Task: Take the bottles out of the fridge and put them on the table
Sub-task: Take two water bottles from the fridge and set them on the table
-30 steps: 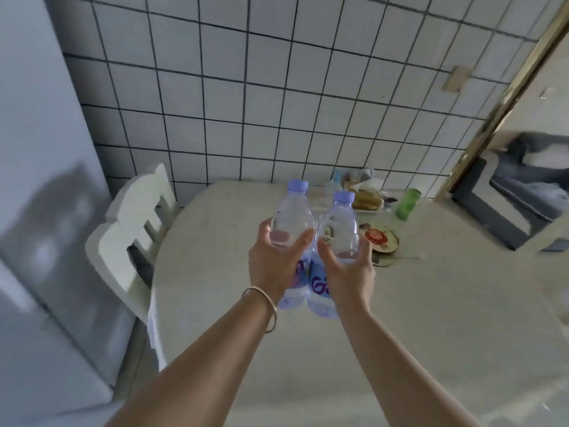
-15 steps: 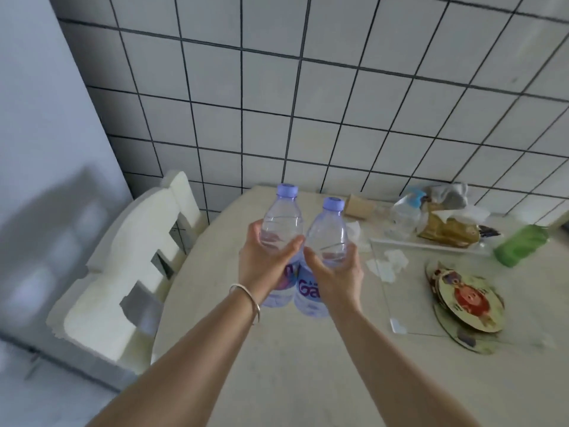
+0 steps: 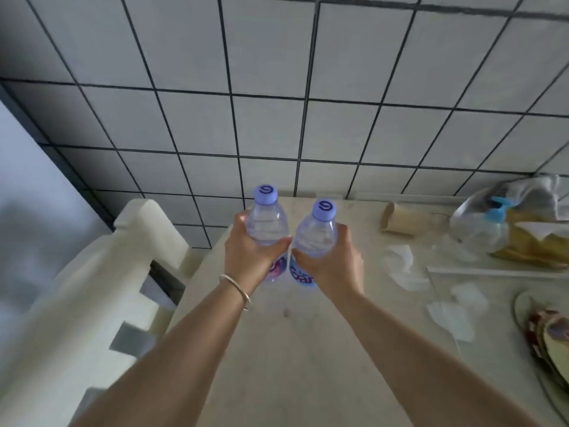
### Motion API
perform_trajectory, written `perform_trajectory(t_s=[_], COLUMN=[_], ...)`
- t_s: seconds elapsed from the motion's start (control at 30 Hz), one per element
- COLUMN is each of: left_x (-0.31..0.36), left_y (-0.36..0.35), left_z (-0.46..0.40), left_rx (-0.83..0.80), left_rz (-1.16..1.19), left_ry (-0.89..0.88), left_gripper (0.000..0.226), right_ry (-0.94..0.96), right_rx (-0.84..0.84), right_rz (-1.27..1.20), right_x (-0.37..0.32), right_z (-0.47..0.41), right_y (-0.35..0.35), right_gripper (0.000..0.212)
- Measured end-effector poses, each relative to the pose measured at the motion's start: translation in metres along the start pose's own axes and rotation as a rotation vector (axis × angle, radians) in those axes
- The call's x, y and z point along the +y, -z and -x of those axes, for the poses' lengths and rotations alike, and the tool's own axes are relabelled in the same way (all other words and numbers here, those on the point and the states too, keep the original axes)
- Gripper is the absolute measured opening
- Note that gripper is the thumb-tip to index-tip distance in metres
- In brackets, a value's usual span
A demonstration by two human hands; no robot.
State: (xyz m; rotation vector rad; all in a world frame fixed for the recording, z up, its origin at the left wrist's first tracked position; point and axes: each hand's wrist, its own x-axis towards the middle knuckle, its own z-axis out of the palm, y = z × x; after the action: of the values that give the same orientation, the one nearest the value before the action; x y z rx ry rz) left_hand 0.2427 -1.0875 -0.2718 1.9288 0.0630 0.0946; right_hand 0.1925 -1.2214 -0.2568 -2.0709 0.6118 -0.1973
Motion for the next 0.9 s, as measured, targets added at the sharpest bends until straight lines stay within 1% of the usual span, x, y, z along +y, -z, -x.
perform_trajectory(t_s=[0.07,0.17,0.23,0.37,0.43,0.53,0.63,0.7,0.77,0.8,0.9], left_x=[-0.007,-0.013,-0.018,-0.027,-0.029,-0.034,-0.039,-0.050,-0.057,-0.059,-0.054], left_y=[-0.010,-0.021,-0.025,-0.030,-0.031,-0.035,-0.035,-0.033,-0.031,-0.030,-0.025], left_z=[-0.018,-0.038,-0.047,-0.057,-0.060,-0.061,-0.062,-0.064,-0.065,-0.068,-0.072], left_rx=[0.008,-0.032,-0.037,-0.021,-0.005,0.033,0.051,0.029,-0.018,-0.033,-0.103], left_rz=[-0.009,-0.042,-0.038,-0.041,-0.054,-0.059,-0.057,-0.068,-0.068,-0.066,-0.070], left_ry=[-0.006,-0.028,-0.036,-0.054,-0.050,-0.054,-0.073,-0.073,-0.066,-0.061,-0.057], left_gripper=[0.051,0.047,0.049,0.040,0.045,0.043,0.047,0.045,0.061,0.065,0.065], right_ry=[-0.003,-0.012,-0.019,-0.018,-0.021,-0.011,0.000,0.007,0.026,0.028,-0.003], right_rx=[-0.002,-0.003,0.002,0.007,-0.010,-0.020,-0.026,-0.039,-0.056,-0.067,-0.130], right_rz=[0.000,-0.005,0.006,0.019,0.013,0.016,0.021,0.029,0.017,0.009,-0.023], right_x=[0.004,0.010,0.013,0.018,0.019,0.019,0.018,0.019,0.017,0.016,0.013], right_z=[-0.018,-0.041,-0.053,-0.068,-0.070,-0.073,-0.073,-0.070,-0.068,-0.068,-0.066], right_y=[-0.011,-0.023,-0.029,-0.039,-0.041,-0.042,-0.044,-0.047,-0.045,-0.044,-0.041], right_gripper=[0.064,0.063,0.062,0.058,0.059,0.061,0.063,0.066,0.070,0.072,0.075])
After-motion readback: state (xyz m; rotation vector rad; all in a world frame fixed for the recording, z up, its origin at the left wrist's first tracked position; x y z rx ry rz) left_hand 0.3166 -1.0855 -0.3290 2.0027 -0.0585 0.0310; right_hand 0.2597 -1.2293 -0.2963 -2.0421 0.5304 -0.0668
